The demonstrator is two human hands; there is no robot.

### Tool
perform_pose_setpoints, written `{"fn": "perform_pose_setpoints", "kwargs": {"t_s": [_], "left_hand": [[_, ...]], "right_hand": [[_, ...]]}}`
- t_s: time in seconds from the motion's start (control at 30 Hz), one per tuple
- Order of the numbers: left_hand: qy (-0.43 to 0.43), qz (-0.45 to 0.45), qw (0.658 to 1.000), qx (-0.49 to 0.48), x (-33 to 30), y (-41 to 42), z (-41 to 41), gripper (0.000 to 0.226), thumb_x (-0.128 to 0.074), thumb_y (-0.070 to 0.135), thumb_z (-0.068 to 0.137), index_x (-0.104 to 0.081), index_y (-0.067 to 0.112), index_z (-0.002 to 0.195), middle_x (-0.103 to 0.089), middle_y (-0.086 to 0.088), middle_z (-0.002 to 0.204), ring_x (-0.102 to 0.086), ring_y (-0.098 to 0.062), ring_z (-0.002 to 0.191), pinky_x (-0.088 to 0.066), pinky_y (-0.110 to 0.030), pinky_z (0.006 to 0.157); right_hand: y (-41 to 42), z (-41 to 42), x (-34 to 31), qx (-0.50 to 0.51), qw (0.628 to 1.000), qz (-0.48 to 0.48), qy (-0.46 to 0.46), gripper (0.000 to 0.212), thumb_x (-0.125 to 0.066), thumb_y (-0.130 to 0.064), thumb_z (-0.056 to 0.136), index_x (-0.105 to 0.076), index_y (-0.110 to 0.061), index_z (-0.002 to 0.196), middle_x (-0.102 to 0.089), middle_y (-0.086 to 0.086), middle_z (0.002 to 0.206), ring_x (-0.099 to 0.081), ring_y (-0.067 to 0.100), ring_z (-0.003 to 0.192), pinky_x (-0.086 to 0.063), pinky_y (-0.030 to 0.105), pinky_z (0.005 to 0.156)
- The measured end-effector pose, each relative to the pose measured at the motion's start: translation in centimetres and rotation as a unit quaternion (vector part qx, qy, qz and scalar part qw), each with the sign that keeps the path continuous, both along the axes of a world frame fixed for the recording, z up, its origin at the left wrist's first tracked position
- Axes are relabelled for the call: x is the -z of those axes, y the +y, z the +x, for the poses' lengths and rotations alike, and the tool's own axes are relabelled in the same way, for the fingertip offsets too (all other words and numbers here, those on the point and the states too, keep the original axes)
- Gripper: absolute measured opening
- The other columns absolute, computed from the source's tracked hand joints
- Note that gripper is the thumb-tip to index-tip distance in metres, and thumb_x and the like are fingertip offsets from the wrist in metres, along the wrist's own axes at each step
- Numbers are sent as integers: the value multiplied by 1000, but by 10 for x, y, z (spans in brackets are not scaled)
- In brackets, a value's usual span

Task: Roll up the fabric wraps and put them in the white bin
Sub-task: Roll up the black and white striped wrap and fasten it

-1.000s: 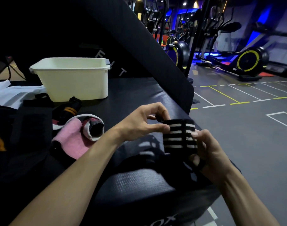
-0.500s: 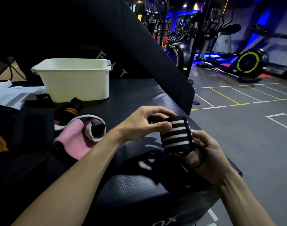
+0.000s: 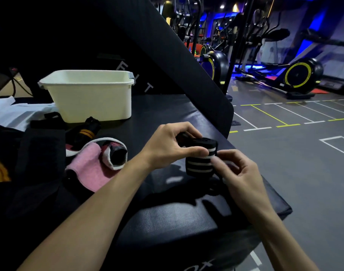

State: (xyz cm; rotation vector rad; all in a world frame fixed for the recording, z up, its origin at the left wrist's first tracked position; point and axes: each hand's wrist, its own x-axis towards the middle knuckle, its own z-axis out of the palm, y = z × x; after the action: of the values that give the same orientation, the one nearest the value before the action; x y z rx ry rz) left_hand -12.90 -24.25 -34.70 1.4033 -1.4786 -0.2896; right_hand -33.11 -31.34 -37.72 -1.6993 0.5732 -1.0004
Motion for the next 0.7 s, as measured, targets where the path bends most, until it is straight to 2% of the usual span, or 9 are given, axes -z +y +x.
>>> {"fn": "perform_pose_setpoints", "kwargs": {"t_s": [0.1, 0.2, 0.3, 0.43, 0.57, 0.7], "left_hand": [[-46, -23, 997, -59, 1, -1, -7, 39, -92, 50, 66, -74, 21, 86, -71, 4, 81, -66, -14, 72, -56, -36, 67], [-78, -27, 991, -102, 2, -3, -16, 44, -90, 60, 63, -69, 24, 78, -68, 8, 76, -62, -9, 68, -52, -32, 64], [-83, -23, 989, -121, 3, -4, -19, 46, -90, 61, 63, -68, 23, 77, -68, 9, 75, -62, -8, 67, -52, -32, 64], [-65, -8, 994, -90, 2, -3, -18, 39, -90, 54, 69, -70, 23, 84, -70, 10, 75, -65, -7, 67, -55, -30, 65], [-16, 18, 1000, -18, -4, 1, -12, 22, -82, 35, 86, -70, 18, 94, -69, 18, 73, -64, -1, 66, -49, -19, 65], [45, 18, 999, 9, -8, 3, 0, 18, -77, 29, 91, -71, 12, 93, -75, -2, 85, -74, -21, 81, -58, -34, 74]], "right_hand": [[10, 6, 5, 8, 998, -41, 52, 32, -86, -17, 79, -67, -19, 106, -78, -4, 96, -75, 8, 92, -58, 28, 81], [13, 12, 9, 76, 994, -48, 64, 36, -89, -23, 73, -67, -24, 102, -77, -7, 91, -75, 5, 85, -61, 36, 80], [13, 14, 8, 98, 991, -57, 74, 36, -89, -26, 72, -66, -25, 100, -77, -9, 87, -74, 3, 79, -61, 38, 76], [10, 15, 5, 141, 982, -86, 91, 38, -89, -26, 72, -62, -26, 99, -74, -12, 82, -71, -2, 76, -60, 29, 72], [1, 9, 0, 189, 972, -105, 94, 44, -88, -33, 70, -61, -26, 103, -73, -12, 87, -70, -1, 79, -57, 29, 75], [-2, 4, -1, 201, 968, -110, 101, 43, -88, -31, 71, -60, -27, 103, -71, -16, 84, -67, -7, 76, -55, 25, 73]]}}
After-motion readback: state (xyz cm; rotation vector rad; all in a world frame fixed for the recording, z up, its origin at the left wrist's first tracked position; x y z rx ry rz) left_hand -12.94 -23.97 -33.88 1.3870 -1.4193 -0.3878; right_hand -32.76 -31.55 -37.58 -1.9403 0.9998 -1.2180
